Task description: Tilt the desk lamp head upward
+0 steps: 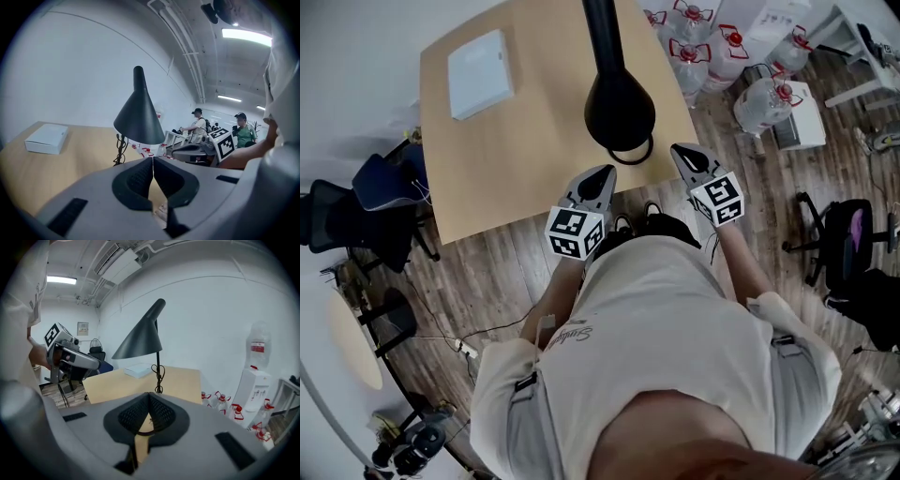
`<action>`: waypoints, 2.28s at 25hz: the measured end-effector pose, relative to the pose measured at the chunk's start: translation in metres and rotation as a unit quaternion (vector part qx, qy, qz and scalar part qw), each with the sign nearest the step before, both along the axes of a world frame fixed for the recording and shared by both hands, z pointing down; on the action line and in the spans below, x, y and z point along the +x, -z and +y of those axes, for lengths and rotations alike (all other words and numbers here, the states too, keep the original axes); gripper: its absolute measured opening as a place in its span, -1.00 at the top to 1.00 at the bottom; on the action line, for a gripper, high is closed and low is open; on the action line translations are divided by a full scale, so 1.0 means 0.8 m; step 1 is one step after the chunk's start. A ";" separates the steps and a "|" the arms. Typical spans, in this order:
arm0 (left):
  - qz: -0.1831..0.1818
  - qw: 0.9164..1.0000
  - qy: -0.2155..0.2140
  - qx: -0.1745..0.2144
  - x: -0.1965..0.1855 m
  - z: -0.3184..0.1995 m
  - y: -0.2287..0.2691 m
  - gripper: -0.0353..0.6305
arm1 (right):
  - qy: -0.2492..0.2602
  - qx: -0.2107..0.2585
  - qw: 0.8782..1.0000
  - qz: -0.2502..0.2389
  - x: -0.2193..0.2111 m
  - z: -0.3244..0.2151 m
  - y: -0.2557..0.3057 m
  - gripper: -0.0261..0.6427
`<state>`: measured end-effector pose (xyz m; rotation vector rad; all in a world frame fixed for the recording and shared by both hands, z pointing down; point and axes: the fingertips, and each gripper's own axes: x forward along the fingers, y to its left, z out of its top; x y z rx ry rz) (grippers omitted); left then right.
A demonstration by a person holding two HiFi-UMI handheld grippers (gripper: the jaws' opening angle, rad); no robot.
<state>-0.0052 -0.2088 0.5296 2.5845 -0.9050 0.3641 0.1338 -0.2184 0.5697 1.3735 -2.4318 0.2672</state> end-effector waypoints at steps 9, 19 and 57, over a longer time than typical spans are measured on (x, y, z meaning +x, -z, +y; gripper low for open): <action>-0.015 0.998 0.055 -0.014 0.012 -0.008 -0.034 0.84 | 0.115 -0.115 0.986 0.019 -0.018 -0.030 -0.125 0.94; 0.007 0.995 0.095 -0.015 0.029 -0.017 -0.035 0.84 | 0.169 -0.174 0.966 0.091 -0.028 -0.062 -0.224 0.94; 0.008 0.994 0.102 0.048 0.064 -0.022 0.014 0.85 | 0.184 -0.212 0.950 0.136 -0.044 -0.066 -0.258 0.94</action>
